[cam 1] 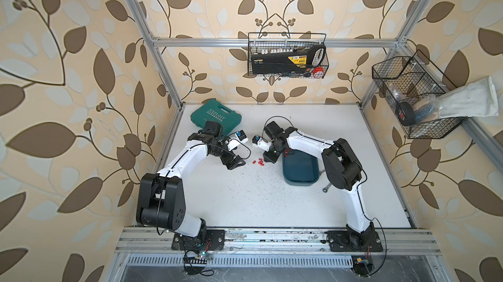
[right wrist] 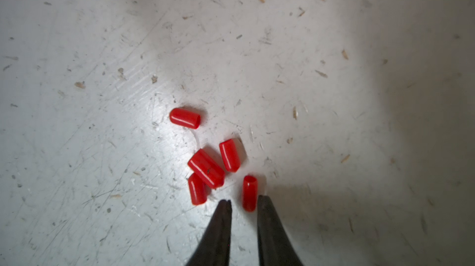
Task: Take the screw protection sleeves out of the storage box
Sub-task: Place the screw protection sleeve at the center of the board, then pick up the screw protection sleeve from the storage box.
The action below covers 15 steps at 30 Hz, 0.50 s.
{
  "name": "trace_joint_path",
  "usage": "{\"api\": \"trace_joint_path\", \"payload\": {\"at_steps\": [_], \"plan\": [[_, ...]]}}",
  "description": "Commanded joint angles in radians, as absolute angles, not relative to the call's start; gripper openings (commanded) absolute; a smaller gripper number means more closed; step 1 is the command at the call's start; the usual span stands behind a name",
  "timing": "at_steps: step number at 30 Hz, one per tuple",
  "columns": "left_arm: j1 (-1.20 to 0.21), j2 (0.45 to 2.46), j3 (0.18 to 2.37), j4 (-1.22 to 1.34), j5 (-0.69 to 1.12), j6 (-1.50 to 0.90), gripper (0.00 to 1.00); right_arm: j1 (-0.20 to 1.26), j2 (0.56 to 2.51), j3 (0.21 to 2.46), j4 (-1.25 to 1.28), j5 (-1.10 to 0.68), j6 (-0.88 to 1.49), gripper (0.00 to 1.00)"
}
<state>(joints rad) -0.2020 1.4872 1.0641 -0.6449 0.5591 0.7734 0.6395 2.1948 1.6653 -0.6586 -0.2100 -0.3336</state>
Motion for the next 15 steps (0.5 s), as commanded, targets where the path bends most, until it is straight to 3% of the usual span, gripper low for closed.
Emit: {"api": "trace_joint_path", "payload": {"at_steps": [1, 15], "plan": [[-0.192, 1.449, 1.101, -0.673, 0.591, 0.782, 0.99, 0.644, 2.169, 1.675, -0.668, -0.231, -0.337, 0.27], [-0.221, 1.427, 1.132, -0.614, 0.755, 0.699, 0.99, 0.528, 1.774, 1.485, -0.708, -0.325, -0.472, 0.4]]}}
